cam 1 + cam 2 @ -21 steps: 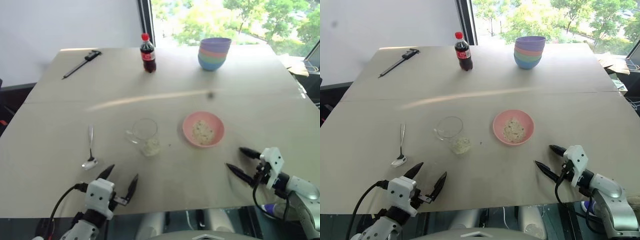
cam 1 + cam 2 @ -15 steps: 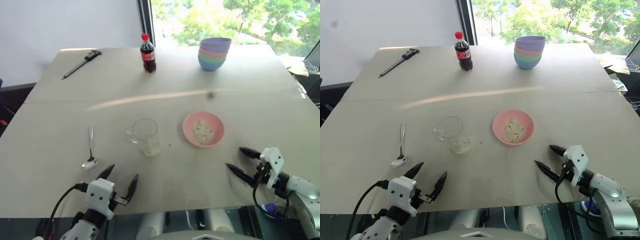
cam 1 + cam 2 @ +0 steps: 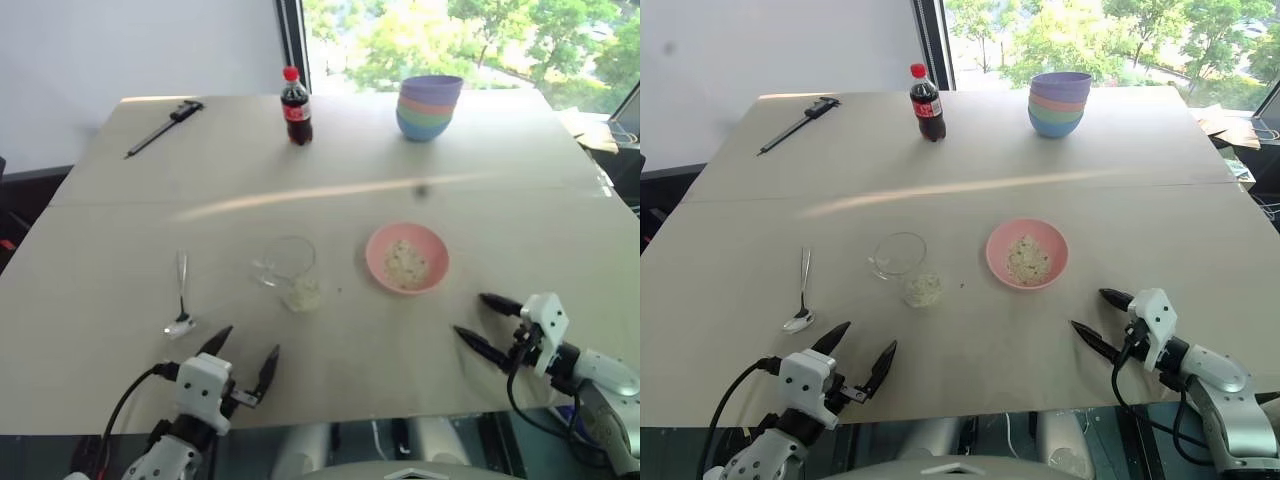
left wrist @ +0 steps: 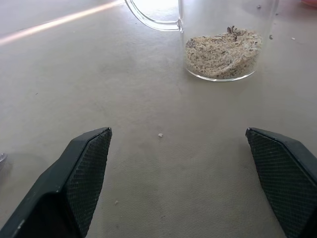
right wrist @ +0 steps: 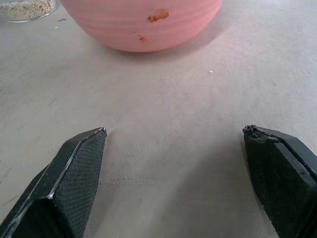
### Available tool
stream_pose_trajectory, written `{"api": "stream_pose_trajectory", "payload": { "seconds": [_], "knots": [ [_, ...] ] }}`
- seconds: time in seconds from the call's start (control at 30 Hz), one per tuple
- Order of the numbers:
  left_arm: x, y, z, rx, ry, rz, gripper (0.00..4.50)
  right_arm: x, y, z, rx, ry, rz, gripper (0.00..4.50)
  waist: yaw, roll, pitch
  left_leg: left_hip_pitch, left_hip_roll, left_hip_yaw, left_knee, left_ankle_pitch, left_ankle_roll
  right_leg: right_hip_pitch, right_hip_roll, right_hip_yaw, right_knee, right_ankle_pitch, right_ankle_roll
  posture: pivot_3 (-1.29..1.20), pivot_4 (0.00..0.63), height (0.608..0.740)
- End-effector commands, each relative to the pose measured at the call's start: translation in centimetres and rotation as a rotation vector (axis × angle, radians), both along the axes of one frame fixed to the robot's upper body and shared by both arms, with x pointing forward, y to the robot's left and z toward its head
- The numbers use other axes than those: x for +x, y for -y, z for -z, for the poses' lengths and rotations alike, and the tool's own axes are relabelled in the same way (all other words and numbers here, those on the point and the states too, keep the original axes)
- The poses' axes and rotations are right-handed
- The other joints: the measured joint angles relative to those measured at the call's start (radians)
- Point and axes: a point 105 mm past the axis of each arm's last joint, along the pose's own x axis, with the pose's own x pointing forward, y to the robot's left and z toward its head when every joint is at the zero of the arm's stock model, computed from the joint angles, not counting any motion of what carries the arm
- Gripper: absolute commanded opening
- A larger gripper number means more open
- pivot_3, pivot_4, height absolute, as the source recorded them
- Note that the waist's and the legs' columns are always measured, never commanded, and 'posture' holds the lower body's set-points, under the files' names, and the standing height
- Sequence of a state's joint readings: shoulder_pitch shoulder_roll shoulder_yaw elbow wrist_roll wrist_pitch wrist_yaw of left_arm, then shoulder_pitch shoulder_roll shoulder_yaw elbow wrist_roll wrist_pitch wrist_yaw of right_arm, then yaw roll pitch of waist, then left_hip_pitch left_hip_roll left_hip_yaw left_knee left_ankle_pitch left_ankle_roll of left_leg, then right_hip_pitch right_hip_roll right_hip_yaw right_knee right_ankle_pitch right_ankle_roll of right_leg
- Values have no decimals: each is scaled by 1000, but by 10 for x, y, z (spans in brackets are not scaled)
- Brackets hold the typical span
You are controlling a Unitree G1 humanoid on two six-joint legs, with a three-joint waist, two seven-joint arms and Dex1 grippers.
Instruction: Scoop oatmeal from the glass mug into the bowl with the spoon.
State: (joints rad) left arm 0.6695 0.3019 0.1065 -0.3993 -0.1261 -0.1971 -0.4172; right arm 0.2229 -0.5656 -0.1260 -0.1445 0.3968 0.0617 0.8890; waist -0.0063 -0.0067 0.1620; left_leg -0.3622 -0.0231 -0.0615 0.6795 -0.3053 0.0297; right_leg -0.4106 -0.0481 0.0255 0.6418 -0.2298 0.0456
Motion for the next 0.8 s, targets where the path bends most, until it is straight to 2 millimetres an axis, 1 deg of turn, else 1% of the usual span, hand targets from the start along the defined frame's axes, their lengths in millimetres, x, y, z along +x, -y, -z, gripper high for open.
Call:
{"api": "stream_pose_trajectory", "payload": {
  "seconds": [0.03, 0.2, 0.37, 0.53, 0.63, 0.73, 0.8],
  "knots": [
    [-3, 2, 6, -9, -35, 2, 4500, 2, 4, -8, -13, 34, -8, 4461, 0, 0, 0, 0, 0, 0, 0, 0, 0, 0, 0, 0, 0, 0, 0, 0, 150, 740],
    [-2, 2, 1, -21, -22, -3, 4500, 3, 1, -10, -10, 40, -33, 4461, 0, 0, 0, 0, 0, 0, 0, 0, 0, 0, 0, 0, 0, 0, 0, 0, 150, 740],
    [1, -1, -2, -51, -30, -38, 4500, -3, -5, -12, -27, 16, -124, 4461, 0, 0, 1, 0, 0, 0, 0, 0, 0, 0, 0, 0, 0, 0, 0, 0, 150, 740],
    [4, -7, -16, -65, -14, -89, 4500, -17, -21, -27, -38, -6, -297, 4461, -1, -1, 2, 0, 0, 0, 0, 0, 0, 0, 0, 0, 0, 0, 0, 0, 150, 740],
    [6, -11, -32, -96, 18, -151, 4500, -25, -32, -43, -50, 11, -395, 4461, -1, -3, 4, 0, 1, -1, 0, 0, 0, 0, 1, 0, 0, 0, 0, 0, 150, 740],
    [11, -18, -54, -91, 77, -202, 4500, -32, -51, -70, -23, 60, -491, 4461, -1, -5, 6, -1, 1, -1, 0, 0, 0, 0, 1, -1, 0, 1, 1, 0, 150, 740],
    [16, -27, -64, -61, 105, -237, 4500, -38, -63, -84, -12, 88, -560, 4461, 0, -5, 6, -1, 1, -1, 0, 0, 0, -1, 1, -1, 0, 1, 2, 0, 150, 740]
  ]
}}
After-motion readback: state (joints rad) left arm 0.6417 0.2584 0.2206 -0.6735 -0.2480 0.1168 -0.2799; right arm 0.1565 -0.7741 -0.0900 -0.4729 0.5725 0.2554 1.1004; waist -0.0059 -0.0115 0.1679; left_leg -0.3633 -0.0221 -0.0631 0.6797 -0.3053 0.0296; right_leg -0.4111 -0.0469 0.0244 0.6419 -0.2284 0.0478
